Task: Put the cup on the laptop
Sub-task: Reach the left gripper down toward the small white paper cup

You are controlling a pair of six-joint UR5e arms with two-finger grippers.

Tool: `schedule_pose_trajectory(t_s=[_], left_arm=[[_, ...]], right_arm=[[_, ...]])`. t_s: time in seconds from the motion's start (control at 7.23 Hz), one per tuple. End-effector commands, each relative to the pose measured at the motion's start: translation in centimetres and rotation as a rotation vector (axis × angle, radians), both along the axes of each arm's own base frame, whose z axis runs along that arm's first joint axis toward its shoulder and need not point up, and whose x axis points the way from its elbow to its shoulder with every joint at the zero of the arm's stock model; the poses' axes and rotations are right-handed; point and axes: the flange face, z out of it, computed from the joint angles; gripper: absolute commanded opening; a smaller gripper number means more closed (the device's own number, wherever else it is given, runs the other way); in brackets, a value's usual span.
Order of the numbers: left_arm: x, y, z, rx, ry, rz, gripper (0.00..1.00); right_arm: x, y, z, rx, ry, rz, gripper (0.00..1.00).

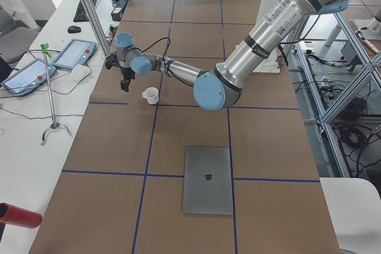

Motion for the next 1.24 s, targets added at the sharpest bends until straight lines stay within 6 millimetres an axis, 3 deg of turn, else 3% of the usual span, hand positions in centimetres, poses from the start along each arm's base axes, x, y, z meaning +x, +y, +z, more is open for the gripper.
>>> schedule_pose_trajectory(t_s=[0.0,0.41,0.69,1.11], left_arm=[[2.2,2.0,2.6,0.014,-0.004,0.025,1.00],[6.1,4.3,3.2,-0.015,0.002,0.050,1.00],[6.0,4.8,4.4,-0.037,-0.008,0.047,0.97],[6.0,5.2,5.3,-0.048,-0.012,0.052,0.70]], right_arm=[[0.0,0.0,0.0,-0.001,0.000,0.000,1.00],[0.0,0.0,0.0,-0.001,0.000,0.000,1.00],[0.0,0.0,0.0,0.001,0.000,0.000,1.00],[0.0,0.0,0.0,0.000,0.000,0.000,1.00]])
